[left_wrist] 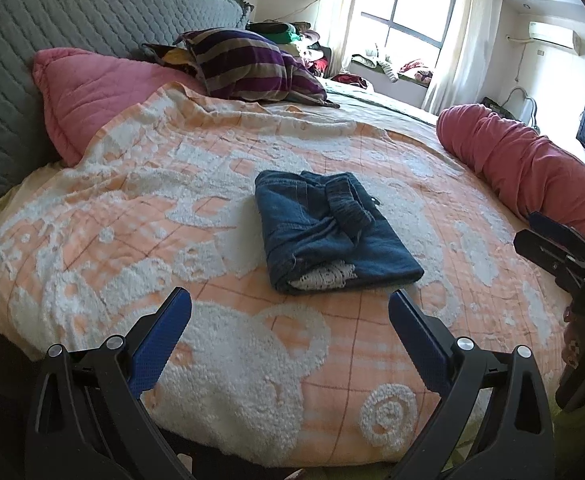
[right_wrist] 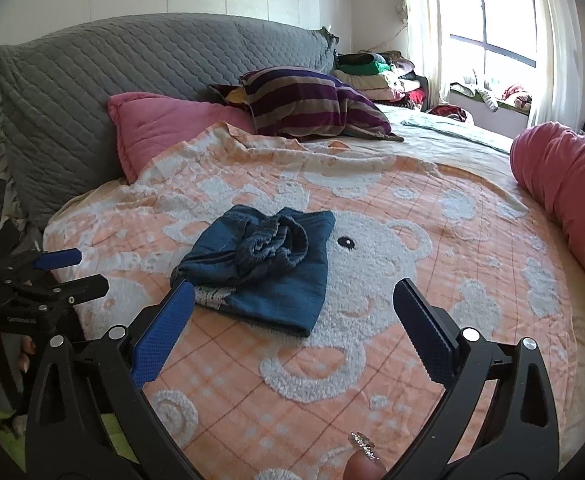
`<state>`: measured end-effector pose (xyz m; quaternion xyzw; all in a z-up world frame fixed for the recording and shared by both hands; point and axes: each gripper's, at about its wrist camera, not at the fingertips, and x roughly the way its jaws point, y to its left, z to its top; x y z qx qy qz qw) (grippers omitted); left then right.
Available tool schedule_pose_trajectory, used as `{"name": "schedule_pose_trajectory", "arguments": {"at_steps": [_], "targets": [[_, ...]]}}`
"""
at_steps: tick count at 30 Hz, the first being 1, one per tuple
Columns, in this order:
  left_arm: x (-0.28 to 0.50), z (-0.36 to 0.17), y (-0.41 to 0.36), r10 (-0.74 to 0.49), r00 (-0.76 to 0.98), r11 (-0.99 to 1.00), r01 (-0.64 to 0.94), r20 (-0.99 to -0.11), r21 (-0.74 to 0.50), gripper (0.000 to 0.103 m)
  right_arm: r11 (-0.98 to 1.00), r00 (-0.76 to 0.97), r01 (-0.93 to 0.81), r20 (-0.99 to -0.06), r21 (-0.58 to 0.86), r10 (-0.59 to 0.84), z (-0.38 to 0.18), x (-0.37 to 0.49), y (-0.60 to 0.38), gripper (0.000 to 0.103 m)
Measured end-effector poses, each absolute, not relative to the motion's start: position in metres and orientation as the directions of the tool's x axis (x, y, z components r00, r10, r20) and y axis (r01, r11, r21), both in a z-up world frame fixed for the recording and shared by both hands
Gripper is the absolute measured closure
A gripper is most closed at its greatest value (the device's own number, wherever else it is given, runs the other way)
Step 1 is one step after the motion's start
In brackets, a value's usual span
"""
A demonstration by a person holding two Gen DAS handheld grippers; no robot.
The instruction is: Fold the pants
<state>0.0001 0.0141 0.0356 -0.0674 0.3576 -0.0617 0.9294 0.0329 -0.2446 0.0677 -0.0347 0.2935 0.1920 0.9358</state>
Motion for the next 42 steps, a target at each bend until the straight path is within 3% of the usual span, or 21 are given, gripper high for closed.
{"name": "schedule_pose_trajectory", "arguments": {"at_steps": [21,42], "targets": [[-0.002,0.002,0.009,-0.152,0.663,0.984,0.036,-0.733,-0.172,0.004,0.946,0.688,-0.316,-0.669,0.070,0.280,0.018,0.033,-0.246,0.009],[-0.002,0.000,0.009,-0.119,0.649,0.989,0.011,-0.752,-0.148,0.004,0.943,0.687,-0.326,-0.668,0.068,0.286,0.020,0.031,-0.243,0.009]]}}
